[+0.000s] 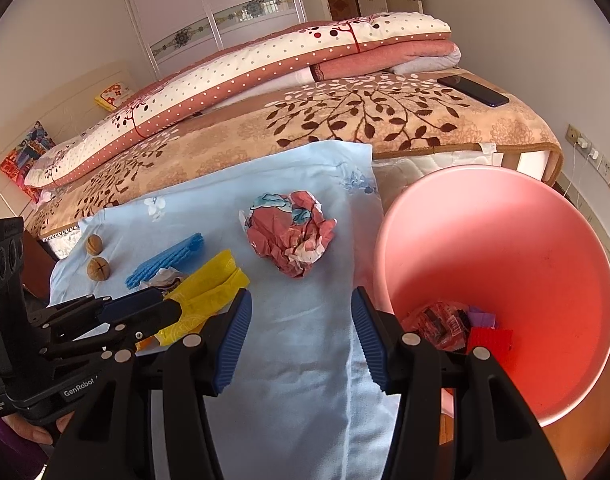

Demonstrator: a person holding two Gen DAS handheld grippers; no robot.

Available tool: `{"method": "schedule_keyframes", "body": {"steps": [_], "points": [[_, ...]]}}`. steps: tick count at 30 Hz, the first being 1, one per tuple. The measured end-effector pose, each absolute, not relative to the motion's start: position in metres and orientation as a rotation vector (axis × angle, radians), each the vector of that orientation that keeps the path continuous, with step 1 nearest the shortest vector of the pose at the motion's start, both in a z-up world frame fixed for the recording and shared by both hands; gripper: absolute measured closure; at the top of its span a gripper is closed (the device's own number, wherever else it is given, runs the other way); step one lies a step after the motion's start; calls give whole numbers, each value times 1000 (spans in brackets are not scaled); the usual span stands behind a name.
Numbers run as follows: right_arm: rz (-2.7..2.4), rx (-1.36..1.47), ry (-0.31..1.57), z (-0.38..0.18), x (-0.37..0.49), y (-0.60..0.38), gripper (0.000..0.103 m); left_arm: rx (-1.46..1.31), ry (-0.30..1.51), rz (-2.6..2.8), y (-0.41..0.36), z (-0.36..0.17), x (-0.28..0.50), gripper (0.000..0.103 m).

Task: Collect trash
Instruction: 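Grasp the yellow plastic bag with the left tool, then grasp the crumpled pink paper with the right tool while the left tool holds the yellow bag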

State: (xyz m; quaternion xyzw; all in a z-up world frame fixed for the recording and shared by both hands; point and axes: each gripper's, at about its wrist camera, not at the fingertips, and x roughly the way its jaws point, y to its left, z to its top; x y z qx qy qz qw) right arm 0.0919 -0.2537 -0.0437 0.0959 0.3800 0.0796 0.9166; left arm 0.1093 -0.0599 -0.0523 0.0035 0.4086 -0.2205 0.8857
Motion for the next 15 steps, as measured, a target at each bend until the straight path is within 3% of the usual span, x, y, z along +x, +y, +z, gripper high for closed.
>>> {"method": "schedule_keyframes", "body": {"steps": [7, 10, 15], "points": [[161, 183, 775, -41, 91, -251, 52, 47, 832, -460, -61, -57, 106, 71], [157, 183, 771, -40, 91, -251, 52, 35, 828, -468, -58, -57, 106, 85], [156, 178, 767, -39, 94, -250, 52, 4, 811, -485, -54, -53, 102, 92]]}}
